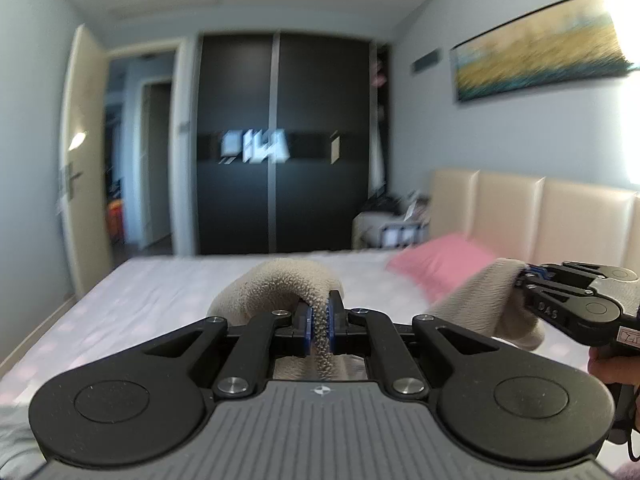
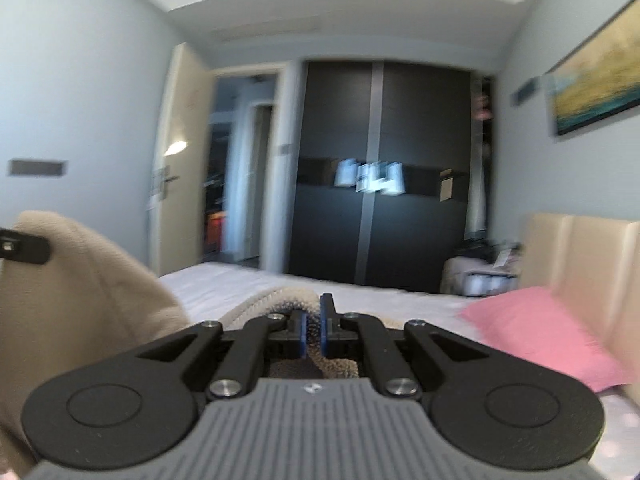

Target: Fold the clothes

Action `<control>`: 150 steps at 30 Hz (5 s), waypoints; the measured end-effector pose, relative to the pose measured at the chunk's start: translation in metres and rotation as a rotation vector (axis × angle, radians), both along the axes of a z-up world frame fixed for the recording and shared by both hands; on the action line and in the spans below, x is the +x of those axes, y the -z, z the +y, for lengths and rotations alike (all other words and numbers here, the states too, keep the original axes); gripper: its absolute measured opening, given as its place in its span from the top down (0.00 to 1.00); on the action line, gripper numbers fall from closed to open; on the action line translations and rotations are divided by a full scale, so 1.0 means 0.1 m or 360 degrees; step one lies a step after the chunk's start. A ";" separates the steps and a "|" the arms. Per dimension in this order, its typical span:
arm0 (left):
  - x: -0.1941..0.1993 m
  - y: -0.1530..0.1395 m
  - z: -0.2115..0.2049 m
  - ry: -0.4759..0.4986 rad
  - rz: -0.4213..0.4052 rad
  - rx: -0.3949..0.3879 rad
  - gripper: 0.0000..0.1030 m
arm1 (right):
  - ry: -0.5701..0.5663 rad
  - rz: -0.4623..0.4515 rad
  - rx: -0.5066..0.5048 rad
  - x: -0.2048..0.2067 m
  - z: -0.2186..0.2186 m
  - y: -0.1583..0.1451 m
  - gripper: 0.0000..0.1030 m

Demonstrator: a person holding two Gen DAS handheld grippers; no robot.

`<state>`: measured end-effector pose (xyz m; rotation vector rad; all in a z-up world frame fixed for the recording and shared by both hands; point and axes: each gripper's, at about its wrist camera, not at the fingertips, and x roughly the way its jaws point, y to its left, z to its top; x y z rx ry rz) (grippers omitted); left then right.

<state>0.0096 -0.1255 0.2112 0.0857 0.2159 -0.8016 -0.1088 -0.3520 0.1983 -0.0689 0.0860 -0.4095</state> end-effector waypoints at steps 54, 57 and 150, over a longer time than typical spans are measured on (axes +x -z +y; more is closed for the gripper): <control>-0.60 2.04 0.24 0.0063 0.0601 0.0553 0.53 | -0.0585 0.1226 0.0212 -0.70 0.41 2.68 0.38; -0.68 2.19 0.08 0.0183 0.0712 0.0577 0.53 | -0.0603 0.1244 0.0211 -0.69 0.40 2.71 0.51; 0.57 2.21 1.39 -0.0368 0.1386 -0.0066 0.53 | -0.1288 0.1552 -0.0318 -0.40 1.26 2.46 0.91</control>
